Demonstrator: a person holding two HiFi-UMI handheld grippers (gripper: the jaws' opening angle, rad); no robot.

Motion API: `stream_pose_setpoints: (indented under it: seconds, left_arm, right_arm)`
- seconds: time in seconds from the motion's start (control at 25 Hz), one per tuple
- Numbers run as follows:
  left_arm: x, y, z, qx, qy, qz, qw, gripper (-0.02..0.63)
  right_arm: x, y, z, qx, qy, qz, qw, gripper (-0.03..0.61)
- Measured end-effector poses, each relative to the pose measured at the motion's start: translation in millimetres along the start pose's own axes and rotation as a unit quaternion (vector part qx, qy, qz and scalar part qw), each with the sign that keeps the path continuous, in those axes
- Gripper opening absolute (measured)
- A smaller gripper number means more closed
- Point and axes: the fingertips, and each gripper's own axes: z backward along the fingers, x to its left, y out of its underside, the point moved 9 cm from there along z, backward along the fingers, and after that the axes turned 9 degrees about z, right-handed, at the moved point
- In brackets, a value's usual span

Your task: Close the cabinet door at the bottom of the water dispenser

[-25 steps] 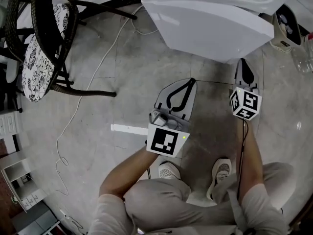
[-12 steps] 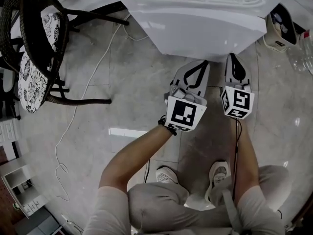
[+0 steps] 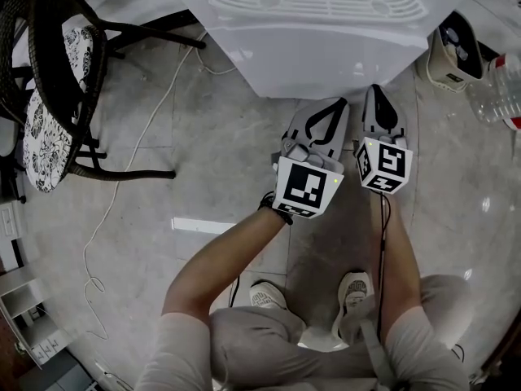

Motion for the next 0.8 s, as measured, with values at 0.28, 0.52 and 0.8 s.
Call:
stream_pose_setpoints:
  seconds: [0.28, 0.52, 0.8]
  left_arm:
    - [-0.8, -3.8, 5.7, 0.005, 0.003, -0.009, 0.9999, 0.008]
    - [6.6, -9.3, 12.3, -0.002, -0.011, -0.009, 0.9999, 0.008]
    - [22.5, -7.9, 29.1, -0.001, -0.041, 0.0, 0.9992, 0.008]
  right_arm:
    - [1.8, -9.1, -7.9, -0.007, -0.008, 0.0, 1.0, 0.02]
    - [11.0, -13.0, -8.4, -0.012, -0.019, 0.001, 1.0, 0.02]
    - [0.1, -20.4, 5.9, -0.024, -0.011, -0.013, 1.0, 0.02]
